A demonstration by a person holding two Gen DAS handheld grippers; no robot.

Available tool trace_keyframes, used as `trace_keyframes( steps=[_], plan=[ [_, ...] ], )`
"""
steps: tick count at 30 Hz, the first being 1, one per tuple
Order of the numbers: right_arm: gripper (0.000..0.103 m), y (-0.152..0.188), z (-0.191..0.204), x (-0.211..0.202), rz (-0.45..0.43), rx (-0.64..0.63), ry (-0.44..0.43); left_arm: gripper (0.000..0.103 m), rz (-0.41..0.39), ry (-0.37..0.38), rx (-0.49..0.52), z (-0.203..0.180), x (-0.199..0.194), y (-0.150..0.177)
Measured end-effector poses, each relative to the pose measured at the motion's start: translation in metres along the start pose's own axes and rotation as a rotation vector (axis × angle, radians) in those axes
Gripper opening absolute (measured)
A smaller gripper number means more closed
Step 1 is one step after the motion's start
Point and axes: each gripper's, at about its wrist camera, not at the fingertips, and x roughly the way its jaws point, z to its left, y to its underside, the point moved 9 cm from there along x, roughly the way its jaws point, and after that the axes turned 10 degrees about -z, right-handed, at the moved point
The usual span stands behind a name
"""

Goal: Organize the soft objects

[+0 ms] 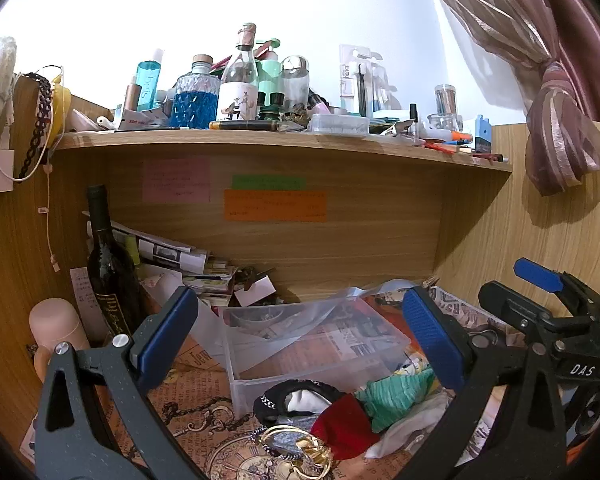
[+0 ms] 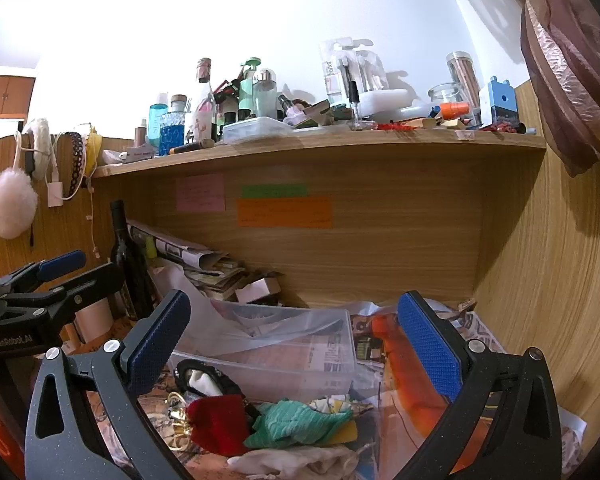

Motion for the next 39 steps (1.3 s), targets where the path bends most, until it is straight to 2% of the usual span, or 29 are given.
trace_keyframes(
  steps=[32, 35, 39],
  plan=[
    [0.103, 0.003, 0.0, 0.001, 0.007, 0.012, -0.014, 0.103, 0.0, 0.001, 0.004, -0.005, -0.002, 0.003],
    [0.103, 0.006, -0.001, 0.003, 0.014, 0.014, -0.017, 0.103, 0.014, 0.011, 0.003, -0.005, 0.001, 0.009],
    [0.103, 0.016, -0.002, 0.005, 0.041, 0.007, -0.028, 0.103, 0.083, 0.032, -0.026, -0.002, 0.009, 0.03]
  ],
)
